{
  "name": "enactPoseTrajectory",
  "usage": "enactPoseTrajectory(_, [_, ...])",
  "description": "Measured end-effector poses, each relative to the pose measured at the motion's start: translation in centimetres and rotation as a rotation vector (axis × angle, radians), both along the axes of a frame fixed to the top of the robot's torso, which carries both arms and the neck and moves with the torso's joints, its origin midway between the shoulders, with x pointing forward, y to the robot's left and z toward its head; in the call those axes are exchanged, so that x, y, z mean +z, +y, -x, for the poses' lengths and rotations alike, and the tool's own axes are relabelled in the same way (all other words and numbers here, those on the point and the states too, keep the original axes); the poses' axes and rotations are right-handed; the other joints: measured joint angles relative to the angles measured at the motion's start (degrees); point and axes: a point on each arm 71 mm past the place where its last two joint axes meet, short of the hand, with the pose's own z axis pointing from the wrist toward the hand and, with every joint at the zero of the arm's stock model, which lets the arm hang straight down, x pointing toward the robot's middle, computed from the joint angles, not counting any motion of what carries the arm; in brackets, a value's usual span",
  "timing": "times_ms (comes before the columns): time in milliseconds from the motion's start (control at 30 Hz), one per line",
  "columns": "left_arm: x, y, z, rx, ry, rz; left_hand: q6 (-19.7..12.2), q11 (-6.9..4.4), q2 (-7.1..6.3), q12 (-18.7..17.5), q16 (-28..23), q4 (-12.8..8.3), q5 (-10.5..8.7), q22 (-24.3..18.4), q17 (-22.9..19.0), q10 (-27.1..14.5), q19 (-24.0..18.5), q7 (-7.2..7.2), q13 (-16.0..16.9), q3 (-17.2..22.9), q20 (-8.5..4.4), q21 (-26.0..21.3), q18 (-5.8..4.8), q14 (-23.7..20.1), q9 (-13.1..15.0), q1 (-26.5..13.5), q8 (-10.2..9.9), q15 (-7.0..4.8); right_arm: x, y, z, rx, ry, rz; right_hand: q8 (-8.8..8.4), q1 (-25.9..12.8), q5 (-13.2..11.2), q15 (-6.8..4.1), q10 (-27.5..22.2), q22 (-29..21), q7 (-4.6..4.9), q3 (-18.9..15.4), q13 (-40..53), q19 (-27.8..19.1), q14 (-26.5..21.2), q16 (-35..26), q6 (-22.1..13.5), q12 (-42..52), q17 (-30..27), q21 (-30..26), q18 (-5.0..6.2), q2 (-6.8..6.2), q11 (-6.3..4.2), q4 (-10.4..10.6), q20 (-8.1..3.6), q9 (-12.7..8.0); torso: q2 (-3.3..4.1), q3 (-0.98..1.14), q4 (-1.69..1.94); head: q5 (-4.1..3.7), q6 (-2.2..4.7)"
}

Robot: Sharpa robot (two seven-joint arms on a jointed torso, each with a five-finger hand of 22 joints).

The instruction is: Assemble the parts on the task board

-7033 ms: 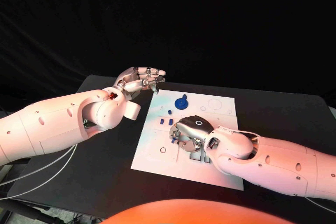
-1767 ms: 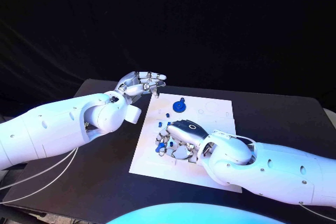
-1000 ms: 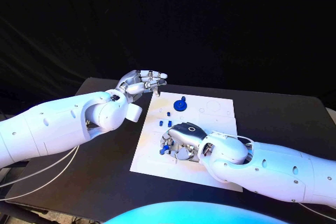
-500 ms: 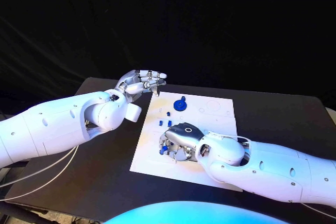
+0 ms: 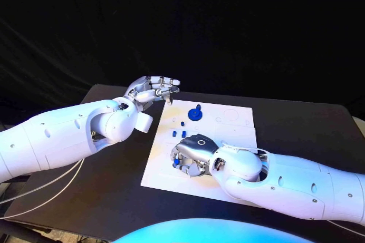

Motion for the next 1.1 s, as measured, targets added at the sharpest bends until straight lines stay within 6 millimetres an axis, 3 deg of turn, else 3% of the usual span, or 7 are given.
enactPoseTrajectory(333, [0.0, 0.1, 0.0, 0.001, 0.001, -0.001, 0.00, 0.00, 0.00, 0.00, 0.00, 0.00, 0.00, -0.01, 0.00, 0.00, 0.00, 0.00, -0.01, 0.00, 0.00, 0.00, 0.00, 0.00, 0.00, 0.00, 0.00, 0.00, 0.0, 0.0, 0.0, -0.005, -0.004, 0.002, -2.06, -0.60, 0.00, 0.00, 0.00, -0.01, -0.42, 0.00, 0.44, 0.00, 0.00, 0.00, -3.24, 0.00, 0.00, 0.00, 0.00, -0.61, 0.00, 0.00, 0.00, -0.73, -0.01, 0.04, 0.00, -0.09, -0.04])
enactPoseTrajectory(467, [0.0, 0.1, 0.0, 0.001, 0.001, -0.001, 0.00, 0.00, 0.00, 0.00, 0.00, 0.00, 0.00, -0.01, 0.00, 0.00, 0.00, 0.00, -0.01, 0.00, 0.00, 0.00, 0.00, 0.00, 0.00, 0.00, 0.00, 0.00, 0.1, -0.2, 0.2, -0.007, -0.008, -0.011, -3.06, -1.50, -0.01, 0.00, 0.00, -0.01, -0.21, -0.49, 0.65, 0.00, 0.00, 0.00, -4.84, 0.00, 0.00, 0.00, 0.00, -1.51, 0.00, 0.49, 0.00, -1.03, 0.01, 0.07, -0.01, -0.12, 0.01])
enactPoseTrajectory(700, [0.0, 0.1, 0.0, 0.001, 0.001, -0.001, 0.00, 0.00, 0.00, 0.00, 0.00, 0.00, 0.00, -0.01, 0.00, 0.00, 0.00, 0.00, -0.01, 0.00, 0.00, 0.00, 0.00, 0.00, 0.00, 0.00, 0.00, 0.00, 1.0, -1.4, 0.7, -0.026, -0.029, -0.071, -4.06, -2.11, -0.01, 0.00, 0.02, -0.02, -0.49, -0.97, 0.89, 0.00, 0.00, 0.00, -6.60, 0.01, 0.04, 0.12, 0.00, -2.11, -0.42, 0.97, 0.00, -1.31, 0.02, 0.10, 0.01, -0.46, 0.17])
enactPoseTrajectory(900, [0.0, 0.2, 0.0, 0.003, 0.002, -0.003, 0.00, 0.00, 0.00, 0.00, 0.00, 0.00, 0.00, -0.01, 0.01, 0.00, 0.00, 0.00, -0.01, 0.00, 0.00, 0.00, 0.00, 0.00, 0.00, 0.00, 0.00, 0.00, 3.0, -4.6, 0.3, -0.091, -0.057, -0.140, -3.40, -2.11, -0.01, 0.00, 1.11, -0.02, -0.34, -1.59, 1.71, 0.00, 0.00, 0.00, -5.09, 0.29, 0.05, 0.51, 0.00, -2.11, -0.40, 1.13, 0.00, -0.88, -0.09, 0.09, -0.11, -1.22, 0.59])
enactPoseTrajectory(1033, [-0.2, 0.3, 0.0, 0.004, 0.006, -0.006, 0.00, 0.00, 0.00, 0.00, 0.00, 0.00, 0.00, -0.02, 0.01, 0.00, 0.00, 0.00, -0.02, 0.00, 0.00, 0.00, 0.00, 0.00, 0.00, 0.00, 0.00, 0.00, 4.7, -8.2, -0.9, -0.187, -0.043, -0.178, -1.41, -2.44, -0.01, 0.00, 4.72, -0.02, -0.21, -2.97, 4.00, 0.00, 0.00, 0.69, -1.52, 3.65, 0.93, 1.69, 0.00, -1.94, -0.70, 1.64, 0.00, -0.01, -0.19, 0.07, -0.33, -2.22, 0.93])
enactPoseTrajectory(1100, [-0.3, 0.3, 0.1, 0.003, 0.008, -0.009, 0.00, 0.00, 0.00, 0.00, 0.00, 0.00, 0.00, -0.02, 0.01, 0.00, 0.00, 0.00, -0.02, 0.00, 0.00, 0.00, 0.00, 0.00, 0.00, 0.00, 0.00, 0.00, 5.2, -10.2, -1.4, -0.251, -0.012, -0.192, -0.32, -4.02, 0.47, -0.04, 6.32, -0.03, -0.87, -4.54, 6.98, 0.00, -0.02, 0.79, -0.65, 7.15, 0.93, 2.55, 0.00, -1.98, -1.16, 2.29, -0.03, 0.51, -0.30, 0.07, -0.46, -2.83, 0.97])
